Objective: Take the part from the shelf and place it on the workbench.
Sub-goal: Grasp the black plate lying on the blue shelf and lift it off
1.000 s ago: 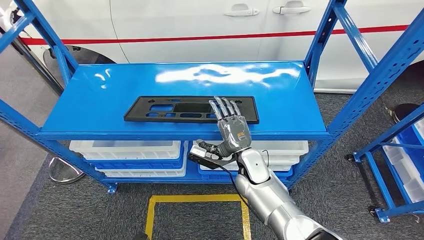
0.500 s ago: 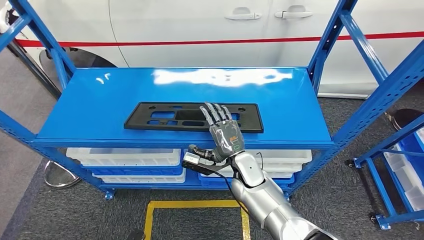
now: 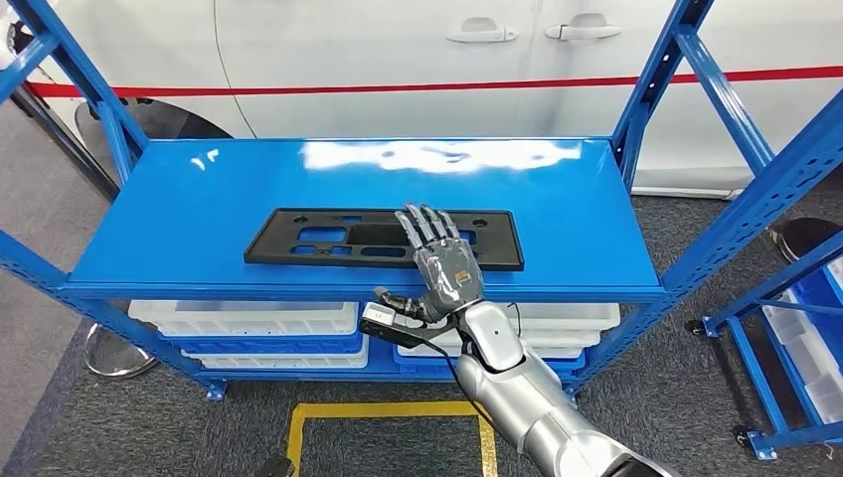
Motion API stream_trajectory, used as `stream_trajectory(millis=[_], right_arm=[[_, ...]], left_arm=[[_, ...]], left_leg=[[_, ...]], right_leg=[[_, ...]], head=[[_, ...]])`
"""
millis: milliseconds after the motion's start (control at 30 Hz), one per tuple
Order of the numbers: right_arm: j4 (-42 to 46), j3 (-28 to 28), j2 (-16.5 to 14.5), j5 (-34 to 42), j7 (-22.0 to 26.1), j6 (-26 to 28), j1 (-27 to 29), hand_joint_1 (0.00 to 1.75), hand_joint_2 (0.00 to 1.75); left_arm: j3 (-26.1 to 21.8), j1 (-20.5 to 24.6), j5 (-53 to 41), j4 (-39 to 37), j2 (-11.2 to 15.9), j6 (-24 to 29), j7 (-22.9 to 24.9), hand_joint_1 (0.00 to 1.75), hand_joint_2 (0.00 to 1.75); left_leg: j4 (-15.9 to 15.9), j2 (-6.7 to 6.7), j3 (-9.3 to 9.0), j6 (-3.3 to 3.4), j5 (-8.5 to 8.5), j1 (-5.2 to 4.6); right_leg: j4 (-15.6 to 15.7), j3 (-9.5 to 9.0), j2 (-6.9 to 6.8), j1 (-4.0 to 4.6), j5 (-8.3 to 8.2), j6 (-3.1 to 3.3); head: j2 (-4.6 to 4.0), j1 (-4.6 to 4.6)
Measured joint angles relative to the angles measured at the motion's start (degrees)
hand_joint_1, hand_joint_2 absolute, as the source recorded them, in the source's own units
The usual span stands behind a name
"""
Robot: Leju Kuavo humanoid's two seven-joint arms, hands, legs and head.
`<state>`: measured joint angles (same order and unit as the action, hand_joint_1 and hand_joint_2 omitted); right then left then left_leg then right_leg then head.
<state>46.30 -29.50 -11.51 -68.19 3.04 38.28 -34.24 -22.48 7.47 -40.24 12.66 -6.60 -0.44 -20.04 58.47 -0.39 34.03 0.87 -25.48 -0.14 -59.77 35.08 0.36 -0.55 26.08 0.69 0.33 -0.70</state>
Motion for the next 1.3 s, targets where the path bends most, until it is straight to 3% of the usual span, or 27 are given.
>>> stream_trajectory(millis=[67, 100, 200, 233, 267, 333, 400, 433, 567, 633, 700, 733, 767, 800, 867, 933, 1033, 1100, 1233, 1267, 1300], right_arm=[[0.02, -0.01, -0.03, 0.00, 0.01, 0.01, -0.11, 0.00, 0.00], [0.03, -0.01, -0.05, 0.01, 0.02, 0.01, -0.20, 0.00, 0.00], [-0.13, -0.03, 0.05, 0.13, 0.02, -0.02, -0.05, 0.00, 0.00], [-0.20, -0.03, 0.12, 0.27, 0.04, -0.06, 0.13, 0.00, 0.00], [-0.26, -0.03, 0.16, 0.47, 0.10, -0.13, 0.24, 0.00, 0.00], [-0.29, -0.03, 0.19, 0.95, 0.34, -0.46, 0.18, 0.00, 0.00], [-0.28, -0.07, 0.20, 1.23, 0.56, -0.99, -0.17, 0.00, 0.00], [-0.28, -0.13, 0.21, 1.28, 0.61, -1.24, -0.32, 0.00, 0.00], [-0.27, -0.40, 0.31, 1.32, 0.63, -1.52, -0.54, 0.00, 0.00], [-0.27, -0.56, 0.30, 1.34, 0.63, -1.58, -0.69, 0.00, 0.00], [-0.29, -0.73, 0.30, 1.36, 0.63, -1.74, -0.73, 0.00, 0.00], [-0.32, -0.80, 0.30, 1.34, 0.61, -1.81, -0.69, 0.00, 0.00], [-0.37, -0.85, 0.30, 1.32, 0.57, -1.86, -0.66, 0.00, 0.00], [-0.40, -0.91, 0.30, 1.28, 0.52, -1.90, -0.64, 0.00, 0.00], [-0.44, -1.07, 0.30, 1.21, 0.40, -1.99, -0.69, 0.00, 0.00], [-0.44, -1.25, 0.31, 1.17, 0.27, -2.13, -0.80, 0.00, 0.00], [-0.44, -1.46, 0.32, 1.11, 0.15, -2.24, -0.86, 0.00, 0.00], [-0.44, -1.55, 0.34, 1.08, 0.05, -2.31, -0.96, 0.00, 0.00], [-0.64, -1.60, 0.52, 1.29, -0.15, -2.48, -0.82, 0.00, 0.00], [-0.72, -1.63, 0.60, 1.40, -0.15, -2.50, -0.67, 0.00, 0.00], [-0.77, -1.67, 0.66, 1.52, -0.08, -2.52, -0.57, 0.00, 0.00]], left_arm=[[-0.02, -0.03, 0.00, 0.00, -0.02, 0.00, -0.01, 0.00, 0.00], [-0.03, 0.01, 0.00, 0.00, -0.02, 0.00, -0.02, 0.00, 0.00], [-0.06, 0.10, 0.02, 0.00, -0.01, 0.02, -0.03, 0.00, 0.00], [-0.08, 0.08, 0.02, 0.00, -0.01, 0.02, -0.03, 0.00, 0.00], [-0.09, 0.03, 0.02, 0.00, -0.01, 0.02, -0.03, 0.00, 0.00], [-0.10, -0.03, 0.01, 0.00, -0.03, -0.01, -0.05, 0.00, 0.00], [-0.10, 0.03, -0.01, 0.00, -0.05, 0.02, -0.11, 0.00, 0.00], [-0.11, 0.09, -0.02, 0.00, -0.05, 0.07, -0.14, 0.00, 0.00], [-0.12, 0.22, -0.03, 0.00, -0.02, 0.28, -0.19, 0.00, 0.00], [-0.12, 0.28, -0.04, 0.00, -0.01, 0.38, -0.21, 0.00, 0.00], [-0.12, 0.27, -0.05, 0.00, -0.02, 0.43, -0.22, 0.00, 0.00], [-0.12, 0.21, -0.07, 0.00, -0.02, 0.45, -0.22, 0.00, 0.00], [-0.12, 0.15, -0.07, 0.00, -0.02, 0.48, -0.22, 0.00, 0.00], [-0.12, 0.12, -0.07, 0.00, -0.02, 0.51, -0.22, 0.00, 0.00], [-0.12, 0.15, -0.07, 0.00, -0.02, 0.57, -0.22, 0.00, 0.00], [-0.13, 0.22, -0.07, 0.00, -0.02, 0.63, -0.26, 0.00, 0.00], [-0.14, 0.20, -0.08, 0.01, -0.02, 0.70, -0.38, 0.00, 0.00], [-0.15, 0.21, -0.10, 0.01, -0.02, 0.75, -0.46, 0.00, 0.00], [-0.20, 0.29, -0.09, 0.01, 0.02, 0.90, -0.52, 0.00, 0.00], [-0.22, 0.26, -0.09, 0.00, 0.02, 0.92, -0.52, 0.00, 0.00], [-0.24, 0.23, -0.11, 0.00, 0.02, 0.93, -0.52, 0.00, 0.00]], left_leg=[[-1.13, 0.10, -0.67, 0.63, 0.51, 0.24], [-1.72, 0.16, -1.04, 0.99, 0.77, 0.38], [-2.05, 0.25, -1.36, 1.60, 0.85, 0.35], [-1.92, 0.23, -1.35, 1.65, 0.74, 0.31], [-1.74, 0.21, -1.35, 1.63, 0.58, 0.28], [-1.16, 0.14, -1.38, 1.40, 0.12, 0.30], [-0.21, 0.09, -1.07, 0.89, -0.52, 0.12], [0.16, 0.07, -0.85, 0.61, -0.75, 0.02], [1.02, 0.14, -0.42, -0.43, -1.52, 0.15], [5.37, 0.18, 1.54, -1.06, -4.09, 0.40], [12.69, 0.18, 5.18, -1.57, -7.27, 0.66], [15.22, 0.18, 6.57, -1.70, -7.83, 0.75], [15.94, 0.18, 7.14, -1.76, -7.37, 0.79], [14.46, 0.18, 6.64, -1.72, -5.85, 0.81], [7.09, 0.18, 3.38, -1.41, -1.76, 0.80], [1.31, 0.12, 0.71, -0.93, 0.09, 0.51], [-0.05, 0.00, 0.14, -0.09, 0.21, 0.25], [-0.89, 0.08, -0.29, 0.70, 0.68, 0.43], [-1.33, 0.21, -0.49, 1.53, 0.94, 0.29], [-1.26, 0.20, -0.47, 1.53, 0.92, 0.24], [-1.15, 0.17, -0.45, 1.51, 0.87, 0.22]], right_leg=[[-0.48, -0.01, -0.08, 0.00, 0.59, -0.57], [-2.04, 0.62, -0.11, 0.02, 1.62, -0.78], [-12.13, 5.58, -0.14, -0.04, 6.23, -1.09], [-14.47, 6.88, -0.15, -0.09, 6.67, -1.17], [-14.67, 7.17, -0.16, -0.13, 5.97, -1.21], [-9.23, 4.75, -0.21, -0.20, 2.20, -1.13], [-2.92, 1.75, -0.25, -0.14, -0.19, -0.79], [-1.37, 1.08, -0.22, -0.07, -0.43, -0.58], [-0.56, 0.88, -0.09, -0.01, -0.30, 0.47], [-0.23, 0.64, -0.21, -0.22, -0.41, 0.97], [-0.21, 0.62, -0.29, -0.16, -0.37, 1.21], [-0.23, 0.62, -0.29, -0.13, -0.34, 1.23], [-0.25, 0.60, -0.26, -0.12, -0.31, 1.23], [-0.26, 0.54, -0.21, -0.12, -0.28, 1.21], [-0.26, 0.33, -0.12, -0.11, -0.19, 1.08], [-0.25, 0.32, -0.06, 0.01, -0.18, 0.67], [0.06, 0.30, -0.05, 0.05, -0.37, -0.25], [-1.12, 0.70, -0.08, -0.01, 0.63, -0.81], [-13.32, 6.47, -0.13, -0.14, 6.53, -1.18], [-14.92, 7.27, -0.14, -0.15, 6.66, -1.21], [-14.57, 7.12, -0.14, -0.16, 5.80, -1.20]], head=[[0.00, 0.01], [0.00, 0.03], [0.00, 0.07], [0.00, 0.08], [0.00, 0.07], [0.00, 0.07], [0.00, 0.07], [0.00, 0.06], [0.00, 0.05], [0.00, 0.04], [0.00, 0.04], [0.00, 0.04], [0.00, 0.04], [0.00, 0.04], [0.00, 0.05], [0.00, 0.05], [0.00, 0.05], [0.00, 0.08], [0.00, 0.11], [0.00, 0.11], [0.00, 0.11]])
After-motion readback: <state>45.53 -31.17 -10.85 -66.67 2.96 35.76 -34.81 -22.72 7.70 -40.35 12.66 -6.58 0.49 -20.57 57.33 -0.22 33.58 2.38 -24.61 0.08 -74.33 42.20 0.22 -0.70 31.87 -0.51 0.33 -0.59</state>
